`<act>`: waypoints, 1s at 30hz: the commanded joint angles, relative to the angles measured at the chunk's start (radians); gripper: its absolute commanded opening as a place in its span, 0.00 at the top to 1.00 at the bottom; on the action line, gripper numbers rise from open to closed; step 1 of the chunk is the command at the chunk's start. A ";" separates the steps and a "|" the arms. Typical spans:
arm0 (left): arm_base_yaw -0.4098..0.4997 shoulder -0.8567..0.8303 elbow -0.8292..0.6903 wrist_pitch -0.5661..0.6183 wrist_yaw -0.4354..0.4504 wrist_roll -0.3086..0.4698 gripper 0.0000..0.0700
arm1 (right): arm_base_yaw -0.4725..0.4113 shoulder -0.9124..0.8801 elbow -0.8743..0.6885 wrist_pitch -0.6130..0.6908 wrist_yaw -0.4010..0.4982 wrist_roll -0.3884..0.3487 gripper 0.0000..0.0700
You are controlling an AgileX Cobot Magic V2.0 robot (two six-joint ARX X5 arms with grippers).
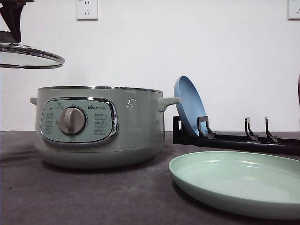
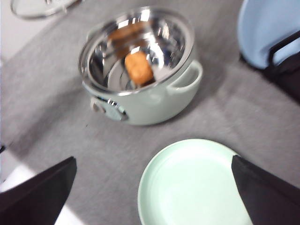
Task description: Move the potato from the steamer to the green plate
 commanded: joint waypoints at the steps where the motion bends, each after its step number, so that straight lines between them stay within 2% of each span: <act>1: -0.002 -0.018 0.049 0.028 0.001 -0.002 1.00 | 0.013 0.067 0.042 0.013 -0.021 -0.030 0.01; 8: -0.002 -0.018 0.049 0.022 0.002 -0.002 1.00 | 0.065 0.383 0.235 0.007 -0.042 -0.137 0.01; 18: -0.002 -0.018 0.049 0.005 0.002 0.003 1.00 | 0.168 0.879 0.680 0.001 -0.056 -0.244 0.02; 24: -0.002 -0.018 0.049 0.008 0.002 0.003 1.00 | 0.205 1.095 0.882 0.003 -0.055 -0.288 0.07; 30: -0.002 -0.018 0.049 0.007 0.002 0.003 1.00 | 0.225 1.238 0.971 0.036 -0.045 -0.327 0.07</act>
